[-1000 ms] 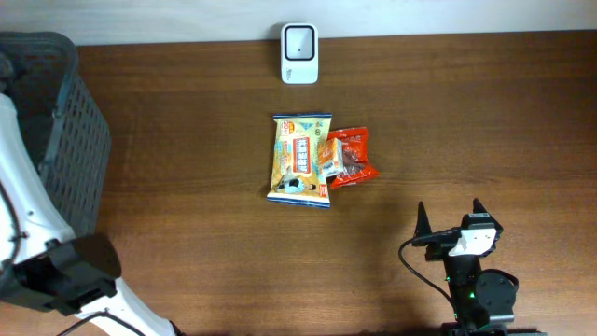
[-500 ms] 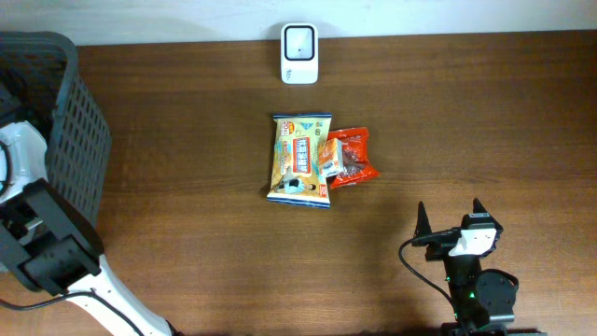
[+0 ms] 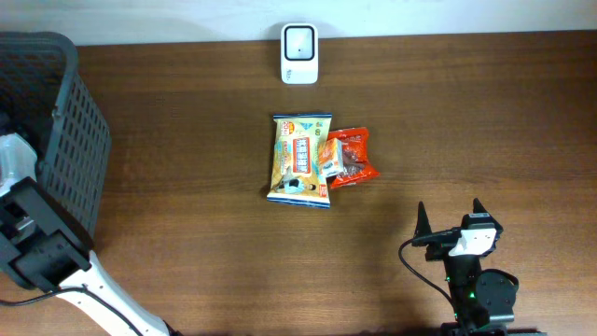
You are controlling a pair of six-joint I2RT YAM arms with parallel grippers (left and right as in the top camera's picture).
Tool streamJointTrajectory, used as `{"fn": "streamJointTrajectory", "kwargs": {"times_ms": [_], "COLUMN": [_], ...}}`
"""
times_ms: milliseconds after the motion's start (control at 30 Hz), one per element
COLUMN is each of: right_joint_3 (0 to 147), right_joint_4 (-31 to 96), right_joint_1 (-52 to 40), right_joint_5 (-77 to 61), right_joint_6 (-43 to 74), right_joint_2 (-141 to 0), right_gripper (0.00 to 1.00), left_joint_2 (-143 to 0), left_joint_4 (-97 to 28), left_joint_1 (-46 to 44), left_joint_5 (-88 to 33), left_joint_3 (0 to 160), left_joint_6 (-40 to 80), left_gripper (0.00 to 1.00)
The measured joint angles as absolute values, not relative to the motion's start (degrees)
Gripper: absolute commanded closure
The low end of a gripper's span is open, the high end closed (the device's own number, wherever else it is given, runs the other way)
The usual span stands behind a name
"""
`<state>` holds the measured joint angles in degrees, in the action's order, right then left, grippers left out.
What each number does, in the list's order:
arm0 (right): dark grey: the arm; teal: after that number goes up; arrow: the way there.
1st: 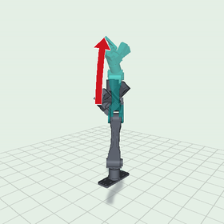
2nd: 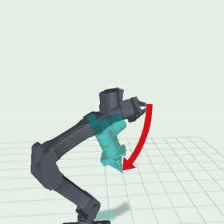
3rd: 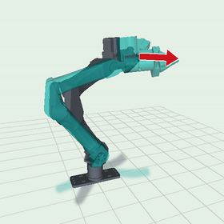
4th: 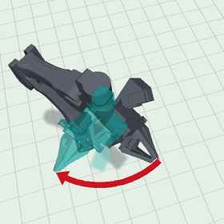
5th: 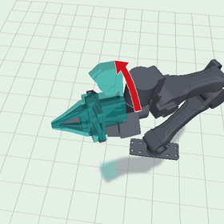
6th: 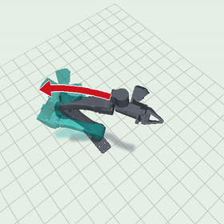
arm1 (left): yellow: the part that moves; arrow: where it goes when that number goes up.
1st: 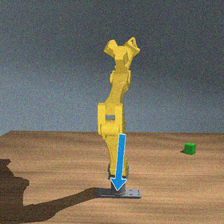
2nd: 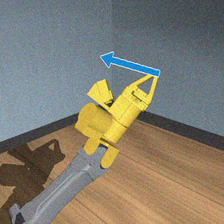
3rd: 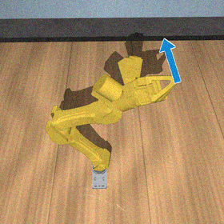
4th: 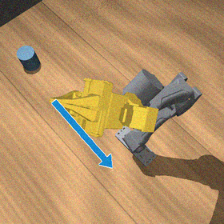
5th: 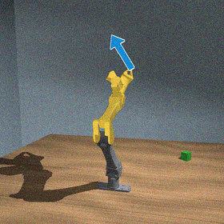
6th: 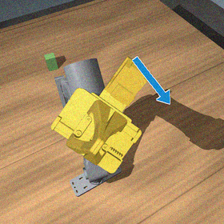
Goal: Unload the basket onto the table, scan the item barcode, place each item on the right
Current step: 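Fetch a blue tissue pack from the basket and drop it on the pile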
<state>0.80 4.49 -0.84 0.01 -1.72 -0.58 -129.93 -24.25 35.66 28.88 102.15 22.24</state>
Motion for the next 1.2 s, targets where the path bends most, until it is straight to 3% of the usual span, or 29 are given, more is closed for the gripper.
{"fn": "streamJointTrajectory", "kwargs": {"times_ms": [33, 67, 267, 500, 600, 667, 767, 833, 867, 967, 1033, 1200], "right_joint_3": [0.8, 0.8, 0.8, 0.8, 0.8, 0.8, 0.8, 0.8, 0.8, 0.8, 0.8, 0.8], "right_joint_4": [4.5, 4.5, 4.5, 4.5, 4.5, 4.5, 4.5, 4.5, 4.5, 4.5, 4.5, 4.5], "right_joint_1": [-0.8, -0.8, -0.8, -0.8, -0.8, -0.8, -0.8, -0.8, -0.8, -0.8, -0.8, -0.8], "right_joint_5": [0.0, 0.0, 0.0, 0.0, 0.0, 0.0, 0.0, 0.0, 0.0, 0.0, 0.0, 0.0], "right_joint_6": [-1.7, -1.7, -1.7, -1.7, -1.7, -1.7, -1.8, -1.7, -1.8, -1.7, -1.7, -1.7], "right_joint_2": [-0.6, -0.6, -0.6, -0.6, -0.6, -0.6, -0.6, -0.6, -0.6, -0.6, -0.6, -0.6], "right_gripper": [0.01, 0.01, 0.01, 0.01, 0.02, 0.01, 0.01, 0.02, 0.01, 0.01, 0.01, 0.02], "left_joint_2": [-129.9, -129.9, -128.8, -99.0, -87.7, -85.2, -90.8, -102.5, -107.0, -117.8, -118.2, -111.9], "left_joint_4": [-24.2, -24.2, -24.7, -26.7, -36.4, -40.4, -45.0, -50.6, -51.7, -52.8, -52.9, -59.3], "left_joint_1": [35.9, 36.4, 36.1, 21.6, 10.6, -2.3, -18.3, -26.5, -28.7, -34.5, -34.5, -25.5], "left_joint_5": [28.9, 28.9, 28.5, 17.8, 5.6, -4.8, -8.1, -8.7, -8.8, -8.8, -8.8, -7.2], "left_joint_3": [102.1, 102.1, 102.3, 102.7, 103.1, 103.3, 102.1, 100.2, 99.9, 99.4, 99.9, 107.5], "left_joint_6": [22.2, 22.3, 19.2, 19.0, 19.0, 19.0, 18.1, 17.7, 17.7, 17.5, 17.4, 17.3], "left_gripper": [0.89, 1.00, 1.00, 1.00, 1.00, 1.00, 1.00, 1.00, 0.69, 0.11, 0.01, 0.01]}}
